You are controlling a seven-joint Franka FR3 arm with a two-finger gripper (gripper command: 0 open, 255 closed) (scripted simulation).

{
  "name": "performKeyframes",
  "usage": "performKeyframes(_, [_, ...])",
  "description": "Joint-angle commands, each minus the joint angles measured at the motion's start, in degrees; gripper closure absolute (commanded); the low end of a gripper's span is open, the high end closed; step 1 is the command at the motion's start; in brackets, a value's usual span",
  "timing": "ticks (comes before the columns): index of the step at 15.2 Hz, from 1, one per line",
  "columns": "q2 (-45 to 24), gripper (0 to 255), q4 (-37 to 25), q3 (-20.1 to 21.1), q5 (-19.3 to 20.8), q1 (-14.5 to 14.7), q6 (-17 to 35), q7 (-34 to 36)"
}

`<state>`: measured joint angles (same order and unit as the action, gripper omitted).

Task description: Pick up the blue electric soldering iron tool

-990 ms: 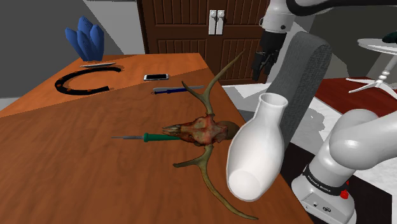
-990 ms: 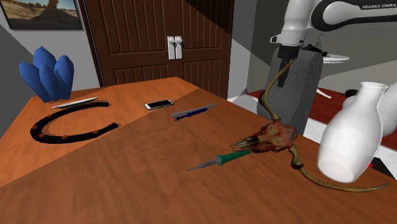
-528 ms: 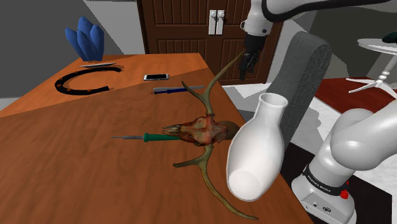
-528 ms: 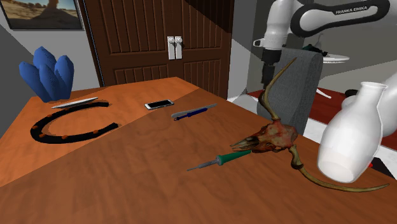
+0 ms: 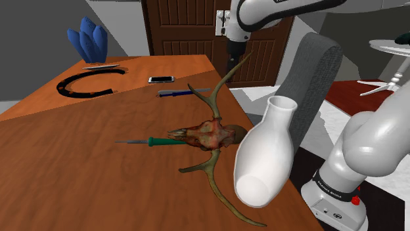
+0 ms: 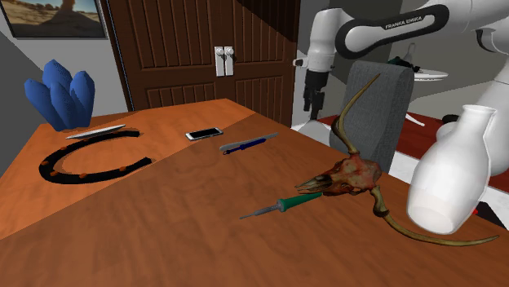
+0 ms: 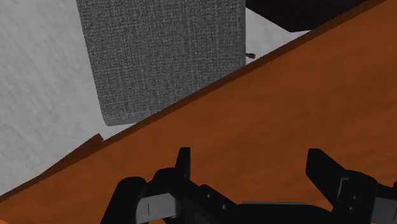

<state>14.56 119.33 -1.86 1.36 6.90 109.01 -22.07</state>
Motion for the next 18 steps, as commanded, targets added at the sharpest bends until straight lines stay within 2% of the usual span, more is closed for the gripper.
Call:
performKeyframes(1, [-4.0, 0, -3.0, 0.1, 0.1, 0.8, 1.3, -3.5])
performKeyframes(8, [-17.8, 0, -15.6, 1.6, 0.6, 3.0, 3.7, -14.1])
performKeyframes(16, [-33.0, 0, -32.2, 4.8, 2.4, 5.6, 3.5, -24.6])
performKeyframes(18, [-34.2, 0, -32.9, 5.1, 2.7, 5.9, 4.1, -25.2])
